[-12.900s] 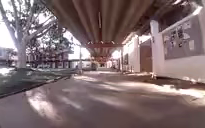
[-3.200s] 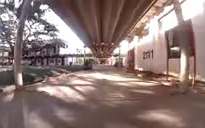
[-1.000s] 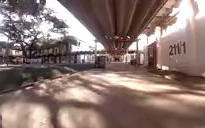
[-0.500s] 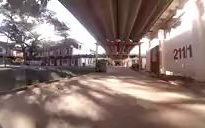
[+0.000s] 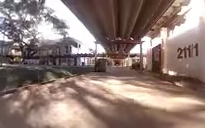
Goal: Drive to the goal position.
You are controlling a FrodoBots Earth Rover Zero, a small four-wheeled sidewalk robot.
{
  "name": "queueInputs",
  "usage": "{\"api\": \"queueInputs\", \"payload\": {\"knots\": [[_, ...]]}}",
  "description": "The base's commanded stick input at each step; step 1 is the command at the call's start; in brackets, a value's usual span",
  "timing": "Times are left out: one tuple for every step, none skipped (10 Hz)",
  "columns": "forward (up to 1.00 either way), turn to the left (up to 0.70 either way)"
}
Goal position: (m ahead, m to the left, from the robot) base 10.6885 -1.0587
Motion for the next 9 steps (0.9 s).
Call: {"api": "queueInputs", "payload": {"knots": [[0.7,0.0],[0.7,0.0],[0.7,0.0],[0.7,0.0],[0.7,0.0],[0.7,0.0],[0.7,0.0],[0.7,0.0],[0.7,0.0]]}}
